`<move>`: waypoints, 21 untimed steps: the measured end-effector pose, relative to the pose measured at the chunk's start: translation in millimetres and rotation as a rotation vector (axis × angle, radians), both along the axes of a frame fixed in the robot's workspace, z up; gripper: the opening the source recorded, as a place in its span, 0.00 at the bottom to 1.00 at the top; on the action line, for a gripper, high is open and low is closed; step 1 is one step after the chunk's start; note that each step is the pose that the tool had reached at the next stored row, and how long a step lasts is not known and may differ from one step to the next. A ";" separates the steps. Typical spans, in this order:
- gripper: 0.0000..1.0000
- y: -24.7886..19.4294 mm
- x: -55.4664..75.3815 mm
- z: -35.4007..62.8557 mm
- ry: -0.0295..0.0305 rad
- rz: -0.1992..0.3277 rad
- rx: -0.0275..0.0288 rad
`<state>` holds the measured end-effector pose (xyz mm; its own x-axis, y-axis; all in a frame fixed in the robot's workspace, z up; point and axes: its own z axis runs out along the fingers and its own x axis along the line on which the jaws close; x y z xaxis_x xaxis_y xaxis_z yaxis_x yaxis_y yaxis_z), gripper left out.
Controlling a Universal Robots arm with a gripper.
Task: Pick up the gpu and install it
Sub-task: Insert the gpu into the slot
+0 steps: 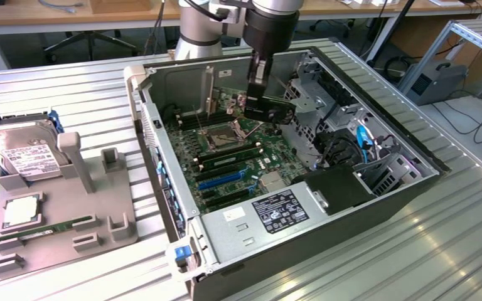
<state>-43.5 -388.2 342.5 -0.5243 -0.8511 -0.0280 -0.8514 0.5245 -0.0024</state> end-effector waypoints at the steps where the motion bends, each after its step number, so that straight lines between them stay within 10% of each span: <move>1: 0.27 0.0 0.0 0.0 0.0000 0.010 0.0001; 21: 0.27 0.0 0.0 0.0 0.0000 0.147 0.0001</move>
<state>-43.5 -388.2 342.4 -0.3942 -0.9186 -0.0280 -0.9189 0.3945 -0.0024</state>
